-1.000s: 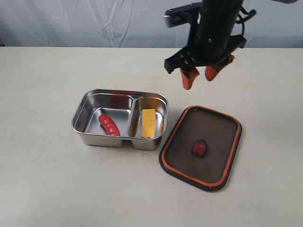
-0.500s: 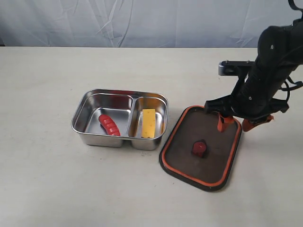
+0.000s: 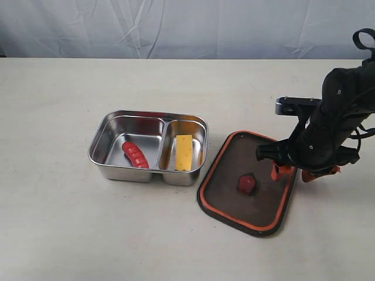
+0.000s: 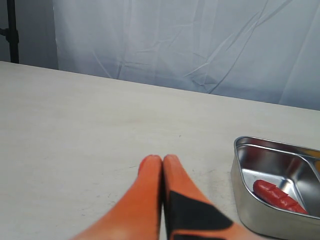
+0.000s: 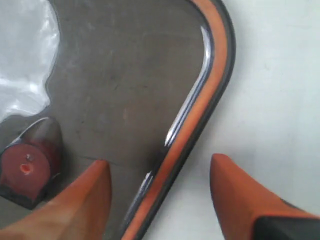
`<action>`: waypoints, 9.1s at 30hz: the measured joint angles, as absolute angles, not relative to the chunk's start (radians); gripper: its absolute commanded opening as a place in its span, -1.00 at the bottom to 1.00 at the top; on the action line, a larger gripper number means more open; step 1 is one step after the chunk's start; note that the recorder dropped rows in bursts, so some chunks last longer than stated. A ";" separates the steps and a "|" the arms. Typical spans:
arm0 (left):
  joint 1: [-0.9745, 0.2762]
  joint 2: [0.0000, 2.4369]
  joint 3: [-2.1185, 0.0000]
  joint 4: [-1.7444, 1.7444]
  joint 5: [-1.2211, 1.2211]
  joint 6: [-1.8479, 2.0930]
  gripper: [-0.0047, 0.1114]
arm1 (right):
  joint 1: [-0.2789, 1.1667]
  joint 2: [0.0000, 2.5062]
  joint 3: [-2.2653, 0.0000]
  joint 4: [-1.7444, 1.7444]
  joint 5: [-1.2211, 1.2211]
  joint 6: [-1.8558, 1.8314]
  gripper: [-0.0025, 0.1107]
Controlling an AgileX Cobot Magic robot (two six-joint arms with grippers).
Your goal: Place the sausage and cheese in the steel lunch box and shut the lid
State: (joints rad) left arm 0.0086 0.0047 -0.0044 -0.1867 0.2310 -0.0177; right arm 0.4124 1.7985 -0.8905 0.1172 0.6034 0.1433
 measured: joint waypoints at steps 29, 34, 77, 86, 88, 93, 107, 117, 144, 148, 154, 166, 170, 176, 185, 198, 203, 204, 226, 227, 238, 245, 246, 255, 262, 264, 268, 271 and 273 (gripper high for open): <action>0.009 0.005 -0.004 -0.187 0.231 -0.018 -0.92 | 0.412 1.729 -0.882 -0.044 0.736 0.155 -0.97; 0.009 0.005 -0.004 -0.185 0.231 -0.018 -0.92 | 0.412 1.624 -0.882 -0.119 0.778 0.180 -0.97; -0.160 1.053 -0.462 -1.727 1.053 1.240 0.07 | 0.412 1.366 -0.881 0.527 0.698 -0.490 -0.97; -0.161 1.208 -0.486 -1.726 1.100 1.331 0.07 | 0.412 1.366 -0.881 0.610 0.699 -0.558 -0.97; -0.161 1.217 -0.486 -1.726 1.091 1.334 0.07 | 0.412 1.366 -0.881 0.621 0.699 -0.562 -0.97; -0.166 1.221 -0.497 -1.726 1.075 1.337 0.07 | 0.455 1.366 -0.881 0.626 0.689 -0.568 -0.97; -0.174 1.221 -0.524 -1.726 1.052 1.339 0.07 | 0.591 1.366 -0.881 0.643 0.608 -0.568 -0.97; -0.269 1.221 -0.524 -1.726 0.942 1.343 -0.11 | 0.615 1.366 -0.881 0.666 0.594 -0.568 -0.97; -0.295 1.223 -0.612 -1.727 0.793 1.390 -0.92 | 0.617 1.325 -0.881 0.647 0.533 -0.607 -0.14; -0.295 1.223 -0.643 -1.662 0.685 1.392 -0.92 | 0.617 1.252 -0.881 0.553 0.472 -0.543 -0.14; -0.295 1.225 -0.687 -1.444 0.437 1.396 -0.92 | 0.617 1.130 -0.881 0.310 0.461 -0.341 -0.14; -0.345 1.225 -0.742 -1.070 0.172 1.400 -0.92 | 0.617 1.077 -0.881 0.193 0.491 -0.238 -0.14; -0.511 1.225 -0.742 -0.842 0.015 1.401 -0.92 | 0.617 1.077 -0.881 0.193 0.491 -0.236 -0.14; -0.699 1.299 -0.635 -0.763 -0.255 1.520 -0.92 | 0.617 1.077 -0.881 0.193 0.508 -0.234 -0.14; -0.935 1.494 -0.548 -0.970 -0.699 1.816 -0.92 | 0.617 1.077 -0.881 0.165 0.533 -0.234 -0.14; -1.015 1.703 -0.548 -1.012 -0.929 1.842 -0.92 | 0.617 1.075 -0.881 0.155 0.540 -0.232 -0.14; -1.029 1.756 -0.550 -1.013 -0.978 1.842 -0.92 | 0.617 1.075 -0.881 0.150 0.541 -0.230 -0.14; -1.041 1.765 -0.550 -1.013 -0.984 1.843 -0.92 | 0.617 1.075 -0.881 0.148 0.541 -0.230 -0.14; -1.149 1.887 -0.550 -0.980 -1.038 1.845 -0.92 | 0.617 1.075 -0.881 0.142 0.556 -0.226 -0.14; -1.151 1.887 -0.550 -0.980 -1.038 1.844 -0.92 | 0.617 1.075 -0.881 0.142 0.556 -0.224 -0.14; -1.154 1.887 -0.550 -0.983 -1.032 1.820 -0.23 | 0.617 1.075 -0.881 0.142 0.570 -0.225 -0.14; -1.155 1.880 -0.550 -0.981 -1.048 1.778 -0.04 | 0.617 1.075 -0.881 0.142 0.570 -0.225 -0.14; -1.155 1.875 -0.550 -0.981 -1.058 1.776 -0.04 | 0.617 1.075 -0.881 0.142 0.570 -0.225 -0.14; -1.155 1.815 -0.550 -0.973 -1.071 1.770 -0.02 | 0.617 1.075 -0.881 0.142 0.570 -0.225 -0.14; -1.155 1.803 -0.550 -1.017 -0.989 1.770 -0.02 | 0.617 1.075 -0.881 0.142 0.571 -0.225 -0.14; -1.157 1.803 -0.550 -1.031 -0.985 1.770 -0.02 | 0.617 1.075 -0.881 0.142 0.571 -0.225 -0.14; -1.183 1.803 -0.550 -1.082 -0.981 1.770 -0.02 | 0.617 1.075 -0.881 0.140 0.571 -0.225 -0.14; -1.224 1.803 -0.550 -1.099 -0.970 1.775 -0.02 | 0.617 1.075 -0.881 0.140 0.571 -0.225 -0.14; -1.246 1.803 -0.550 -1.101 -0.957 1.776 -0.02 | 0.617 1.075 -0.881 0.140 0.571 -0.225 -0.14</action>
